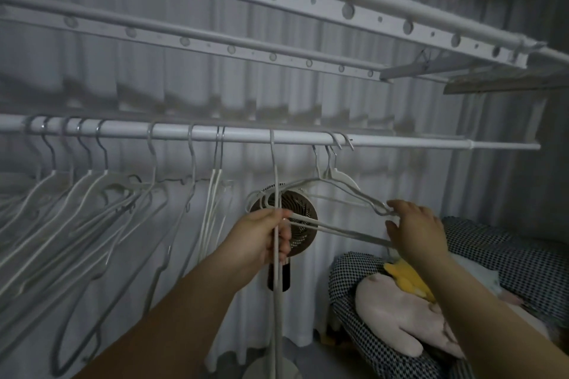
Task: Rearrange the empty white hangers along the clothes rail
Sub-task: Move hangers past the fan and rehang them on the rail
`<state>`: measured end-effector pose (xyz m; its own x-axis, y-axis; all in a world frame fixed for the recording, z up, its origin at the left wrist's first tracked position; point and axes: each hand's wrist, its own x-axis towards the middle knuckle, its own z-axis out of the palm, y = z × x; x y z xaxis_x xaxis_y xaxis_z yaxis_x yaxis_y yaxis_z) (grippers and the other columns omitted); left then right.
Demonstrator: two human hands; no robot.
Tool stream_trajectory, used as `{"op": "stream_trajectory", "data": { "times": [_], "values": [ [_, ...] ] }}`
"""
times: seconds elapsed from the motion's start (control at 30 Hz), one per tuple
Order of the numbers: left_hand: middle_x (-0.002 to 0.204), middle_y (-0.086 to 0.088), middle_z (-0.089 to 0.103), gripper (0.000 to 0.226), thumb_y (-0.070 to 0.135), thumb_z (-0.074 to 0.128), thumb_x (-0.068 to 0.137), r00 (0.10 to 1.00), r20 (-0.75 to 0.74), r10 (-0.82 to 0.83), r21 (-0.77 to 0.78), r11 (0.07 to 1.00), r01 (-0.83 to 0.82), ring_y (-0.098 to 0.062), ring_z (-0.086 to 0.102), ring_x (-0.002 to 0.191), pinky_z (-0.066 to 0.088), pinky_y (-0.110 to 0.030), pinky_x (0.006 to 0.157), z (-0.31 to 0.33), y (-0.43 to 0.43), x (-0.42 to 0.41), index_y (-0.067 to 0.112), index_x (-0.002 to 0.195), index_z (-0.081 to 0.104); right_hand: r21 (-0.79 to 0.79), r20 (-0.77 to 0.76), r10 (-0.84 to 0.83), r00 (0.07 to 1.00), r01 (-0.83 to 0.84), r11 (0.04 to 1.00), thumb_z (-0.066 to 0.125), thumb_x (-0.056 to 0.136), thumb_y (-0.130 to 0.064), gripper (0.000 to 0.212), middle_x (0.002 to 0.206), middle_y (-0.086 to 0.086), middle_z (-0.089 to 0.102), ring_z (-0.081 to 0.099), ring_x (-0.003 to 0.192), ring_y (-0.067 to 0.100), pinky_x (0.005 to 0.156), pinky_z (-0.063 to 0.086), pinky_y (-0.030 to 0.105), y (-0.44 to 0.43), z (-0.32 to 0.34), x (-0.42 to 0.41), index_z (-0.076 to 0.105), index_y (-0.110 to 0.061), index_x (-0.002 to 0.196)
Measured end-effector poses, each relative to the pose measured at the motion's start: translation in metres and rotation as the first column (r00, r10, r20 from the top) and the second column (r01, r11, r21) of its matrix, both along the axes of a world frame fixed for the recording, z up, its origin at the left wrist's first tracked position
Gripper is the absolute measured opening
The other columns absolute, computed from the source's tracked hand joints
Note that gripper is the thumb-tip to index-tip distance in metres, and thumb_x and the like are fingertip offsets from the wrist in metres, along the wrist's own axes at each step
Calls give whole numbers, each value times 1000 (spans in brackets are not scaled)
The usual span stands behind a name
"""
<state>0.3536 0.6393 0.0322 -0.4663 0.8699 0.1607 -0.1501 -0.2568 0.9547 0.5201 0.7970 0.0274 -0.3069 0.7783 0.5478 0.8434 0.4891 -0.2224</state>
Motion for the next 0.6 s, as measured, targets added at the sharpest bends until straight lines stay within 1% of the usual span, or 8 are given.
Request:
{"op": "stream_trajectory", "data": {
  "times": [0.07, 0.1, 0.2, 0.3, 0.43, 0.47, 0.53, 0.6],
  "values": [
    [33, 3, 48, 25, 13, 36, 97, 1000, -3, 10, 13, 1000, -9, -5, 42, 26, 34, -10, 31, 3, 10, -4, 10, 79, 53, 41, 21, 6, 1000, -7, 999, 45, 93, -23, 40, 127, 5, 59, 49, 117, 26, 97, 37, 34, 5, 0, -1, 44, -17, 133],
    [33, 3, 49, 25, 13, 36, 97, 1000, -1, 19, 20, 1000, -19, -5, 42, 26, 34, -10, 31, 5, 14, -7, 10, 79, 53, 25, 18, 27, 999, -28, 999, 46, 93, -23, 39, 121, 6, 62, 53, 112, 26, 92, 40, 33, 7, 0, -1, 45, -17, 132],
    [33, 2, 50, 23, 13, 36, 97, 999, 20, 42, 41, 998, -43, -5, 44, 26, 35, -9, 32, 7, 26, -11, 10, 82, 53, -125, -49, 149, 988, -154, 980, 49, 93, -23, 37, 110, 8, 66, 61, 91, 24, 75, 47, 30, 12, 2, -5, 47, -16, 129],
    [34, 2, 53, 21, 13, 38, 96, 998, -5, 65, 28, 997, -65, -5, 48, 28, 39, -10, 34, 7, 35, -11, 10, 83, 54, -204, -125, 243, 962, -264, 943, 49, 93, -22, 31, 89, 3, 64, 57, 70, 16, 66, 46, 27, 15, 1, -7, 53, -17, 123],
    [34, 3, 54, 22, 12, 38, 96, 994, -30, 109, 26, 994, -108, -3, 49, 29, 41, -10, 36, 3, 42, -6, 11, 80, 54, -201, -173, 308, 936, -339, 919, 49, 92, -21, 24, 62, -9, 55, 57, 64, 15, 66, 48, 29, 20, -4, -9, 60, -19, 114],
    [34, 3, 54, 23, 12, 38, 96, 992, -38, 120, 26, 993, -119, -3, 49, 29, 40, -10, 35, 2, 42, -5, 12, 79, 53, -199, -200, 329, 923, -367, 909, 48, 93, -19, 24, 57, -11, 51, 54, 58, 12, 60, 46, 27, 20, -5, -10, 61, -16, 112],
    [34, 3, 54, 23, 11, 39, 96, 989, -54, 139, 34, 990, -138, -3, 48, 28, 39, -10, 34, 3, 42, -4, 13, 78, 54, -193, -237, 358, 903, -405, 894, 48, 93, -15, 24, 55, -12, 47, 45, 50, 3, 49, 35, 18, 22, -6, -12, 62, -11, 112],
    [34, 3, 54, 24, 11, 39, 96, 985, -70, 157, 47, 987, -154, -3, 48, 28, 38, -10, 33, 6, 42, -6, 14, 78, 54, -172, -253, 378, 891, -426, 888, 47, 93, -14, 24, 61, -6, 55, 42, 48, 1, 46, 32, 12, 21, -7, -13, 62, -10, 112]
  ]
}}
